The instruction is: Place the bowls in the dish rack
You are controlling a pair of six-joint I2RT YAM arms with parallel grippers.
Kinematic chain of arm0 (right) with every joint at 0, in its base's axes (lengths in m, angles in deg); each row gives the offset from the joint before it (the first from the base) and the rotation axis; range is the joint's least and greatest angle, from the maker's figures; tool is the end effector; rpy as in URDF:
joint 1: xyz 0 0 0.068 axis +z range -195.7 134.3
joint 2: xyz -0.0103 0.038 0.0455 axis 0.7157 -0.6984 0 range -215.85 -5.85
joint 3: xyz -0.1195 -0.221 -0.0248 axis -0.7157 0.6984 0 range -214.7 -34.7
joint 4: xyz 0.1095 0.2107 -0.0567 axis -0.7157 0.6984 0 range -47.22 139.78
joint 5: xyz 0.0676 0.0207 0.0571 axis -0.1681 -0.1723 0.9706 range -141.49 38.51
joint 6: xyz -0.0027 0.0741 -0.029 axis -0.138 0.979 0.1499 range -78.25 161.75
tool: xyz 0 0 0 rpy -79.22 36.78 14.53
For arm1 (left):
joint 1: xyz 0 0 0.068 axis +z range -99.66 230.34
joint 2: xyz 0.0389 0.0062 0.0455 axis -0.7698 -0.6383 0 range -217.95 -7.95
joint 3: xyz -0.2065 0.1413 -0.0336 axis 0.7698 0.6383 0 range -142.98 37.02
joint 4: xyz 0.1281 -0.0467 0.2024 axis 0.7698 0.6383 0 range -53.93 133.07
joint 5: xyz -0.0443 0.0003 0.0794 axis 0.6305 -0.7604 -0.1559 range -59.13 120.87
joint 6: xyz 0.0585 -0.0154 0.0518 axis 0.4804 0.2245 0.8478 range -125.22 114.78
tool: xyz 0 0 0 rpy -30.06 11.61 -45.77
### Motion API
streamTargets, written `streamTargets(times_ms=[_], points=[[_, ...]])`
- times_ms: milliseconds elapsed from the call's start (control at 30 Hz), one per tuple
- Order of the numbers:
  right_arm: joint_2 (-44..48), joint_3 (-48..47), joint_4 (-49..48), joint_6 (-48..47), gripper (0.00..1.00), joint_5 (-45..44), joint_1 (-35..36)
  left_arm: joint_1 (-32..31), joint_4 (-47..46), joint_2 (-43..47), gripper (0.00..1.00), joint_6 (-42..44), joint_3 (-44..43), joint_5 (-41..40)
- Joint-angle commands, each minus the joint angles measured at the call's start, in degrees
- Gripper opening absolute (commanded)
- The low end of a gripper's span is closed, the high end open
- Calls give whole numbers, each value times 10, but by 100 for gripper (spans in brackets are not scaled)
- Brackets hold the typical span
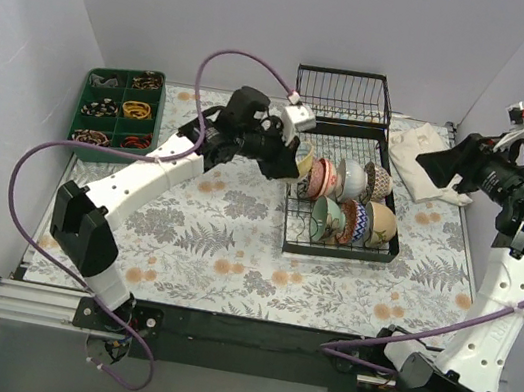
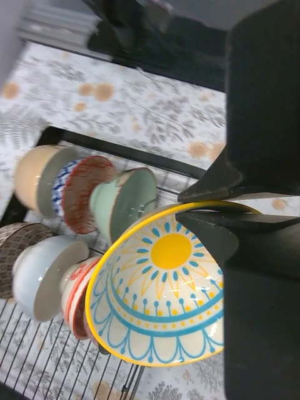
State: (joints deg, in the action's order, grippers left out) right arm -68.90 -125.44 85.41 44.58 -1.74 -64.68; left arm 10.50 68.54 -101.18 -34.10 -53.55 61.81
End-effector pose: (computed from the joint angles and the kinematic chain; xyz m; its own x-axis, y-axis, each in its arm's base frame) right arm 0.2030 -0.0145 0.4579 -0.2676 0.1258 -0.9553 -0.4747 0.8456 0.2443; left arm 0.2625 -0.2648 0.3290 -0.8084 0.1347 -0.5731 0.5502 0.5191 -0.6541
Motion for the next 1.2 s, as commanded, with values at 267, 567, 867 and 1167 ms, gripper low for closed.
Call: streamTargets(times_ms=[267, 567, 867, 1167], points=[[-36, -1, 126, -181, 69, -155, 3, -1, -492, 60, 0, -621, 206, 58], [-38, 21, 160, -188, 68, -179, 3, 13, -598, 36, 0, -832, 297, -13], [-23, 36, 177, -201, 68, -186, 3, 11, -573, 41, 0, -898, 373, -56], [-8, 53, 179, -194, 68, -187, 3, 12, -563, 41, 0, -933, 434, -75]])
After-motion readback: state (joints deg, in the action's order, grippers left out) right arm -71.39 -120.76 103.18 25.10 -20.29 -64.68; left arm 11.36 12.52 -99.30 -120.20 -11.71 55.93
